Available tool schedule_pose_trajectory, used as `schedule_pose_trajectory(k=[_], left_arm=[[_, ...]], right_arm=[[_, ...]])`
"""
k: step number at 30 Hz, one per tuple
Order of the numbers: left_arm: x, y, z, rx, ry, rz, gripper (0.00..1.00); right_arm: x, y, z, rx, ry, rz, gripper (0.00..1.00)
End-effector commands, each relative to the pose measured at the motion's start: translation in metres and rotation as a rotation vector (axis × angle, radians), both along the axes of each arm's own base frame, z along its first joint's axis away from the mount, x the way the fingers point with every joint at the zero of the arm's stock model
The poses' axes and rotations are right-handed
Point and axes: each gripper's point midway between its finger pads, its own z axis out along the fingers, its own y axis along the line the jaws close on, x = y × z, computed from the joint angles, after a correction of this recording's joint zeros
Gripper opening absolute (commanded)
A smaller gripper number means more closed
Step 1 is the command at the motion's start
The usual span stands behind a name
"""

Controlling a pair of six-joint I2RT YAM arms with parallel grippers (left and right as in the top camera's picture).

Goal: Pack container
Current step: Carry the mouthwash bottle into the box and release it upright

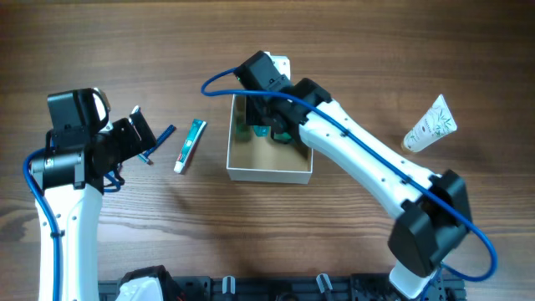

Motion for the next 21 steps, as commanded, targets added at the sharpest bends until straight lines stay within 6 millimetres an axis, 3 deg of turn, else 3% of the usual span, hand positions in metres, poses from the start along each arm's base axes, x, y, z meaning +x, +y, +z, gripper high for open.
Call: schedule_pose_trajectory(k=[1, 9, 10, 12, 14, 17, 19, 20, 21], left_arm=[[0.004, 0.003, 0.007, 0.000, -0.020, 0.022, 1.00], [0.004, 0.003, 0.007, 0.000, -0.022, 0.022, 1.00], [0.004, 0.003, 0.007, 0.000, -0.022, 0.022, 1.00], [0.004, 0.003, 0.007, 0.000, -0.022, 0.022, 1.00], [0.005, 0.003, 0.008, 0.001, -0.025, 0.022, 1.00], [0.006, 0.003, 0.008, 0.001, -0.029, 0.021, 1.00], [0.005, 0.003, 0.008, 0.001, -0.028, 0.021, 1.00], [0.005, 0.003, 0.008, 0.001, -0.028, 0.021, 1.00], [0.005, 0.003, 0.008, 0.001, -0.028, 0.021, 1.00]], right_arm=[[0.016, 0.003, -0.008, 0.035, -0.022, -0.116, 0.04], [0.022, 0.012, -0.038, 0.013, 0.007, -0.092, 0.06], [0.022, 0.013, -0.038, 0.011, 0.008, -0.077, 0.14], [0.021, 0.018, -0.038, 0.016, 0.011, -0.033, 0.45], [0.018, 0.022, -0.038, 0.019, 0.019, 0.014, 0.64], [0.012, 0.019, -0.029, 0.019, 0.027, 0.025, 0.73], [0.007, 0.013, -0.008, 0.024, 0.002, 0.029, 0.80], [0.005, 0.008, 0.005, 0.026, -0.016, 0.031, 0.87], [0.001, 0.003, 0.019, 0.033, -0.029, 0.033, 1.00]])
